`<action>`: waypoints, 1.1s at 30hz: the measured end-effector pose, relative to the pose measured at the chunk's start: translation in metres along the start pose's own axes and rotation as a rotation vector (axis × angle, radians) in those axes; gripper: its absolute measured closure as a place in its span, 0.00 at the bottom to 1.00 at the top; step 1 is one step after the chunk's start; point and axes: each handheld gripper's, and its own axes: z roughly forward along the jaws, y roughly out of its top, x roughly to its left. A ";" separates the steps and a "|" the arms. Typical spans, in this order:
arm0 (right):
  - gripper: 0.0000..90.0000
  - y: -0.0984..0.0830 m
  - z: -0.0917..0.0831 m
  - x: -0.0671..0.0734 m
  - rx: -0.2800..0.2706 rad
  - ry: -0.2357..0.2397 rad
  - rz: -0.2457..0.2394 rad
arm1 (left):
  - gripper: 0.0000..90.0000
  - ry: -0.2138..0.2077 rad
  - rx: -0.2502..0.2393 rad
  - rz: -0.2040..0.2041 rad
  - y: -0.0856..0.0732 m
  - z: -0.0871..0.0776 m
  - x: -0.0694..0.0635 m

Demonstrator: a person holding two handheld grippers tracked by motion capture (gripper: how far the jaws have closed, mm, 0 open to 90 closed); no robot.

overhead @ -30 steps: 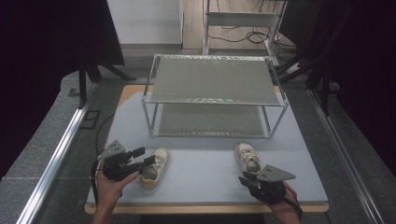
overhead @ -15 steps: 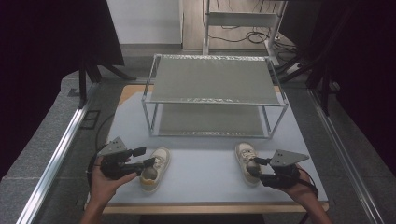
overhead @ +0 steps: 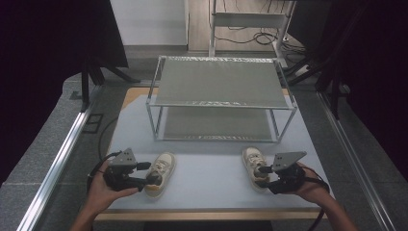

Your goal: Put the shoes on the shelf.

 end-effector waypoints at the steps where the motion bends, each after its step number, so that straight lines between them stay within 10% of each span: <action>1: 0.56 0.001 0.002 -0.001 0.016 0.014 -0.007 | 0.48 -0.005 0.012 0.010 0.000 0.001 0.000; 20: 0.64 -0.005 0.016 -0.013 0.092 0.106 0.000 | 0.57 -0.146 0.266 0.186 -0.001 0.030 0.004; 33: 0.76 -0.007 0.035 -0.028 0.168 0.215 0.002 | 0.72 -0.248 0.373 0.220 0.001 0.053 0.007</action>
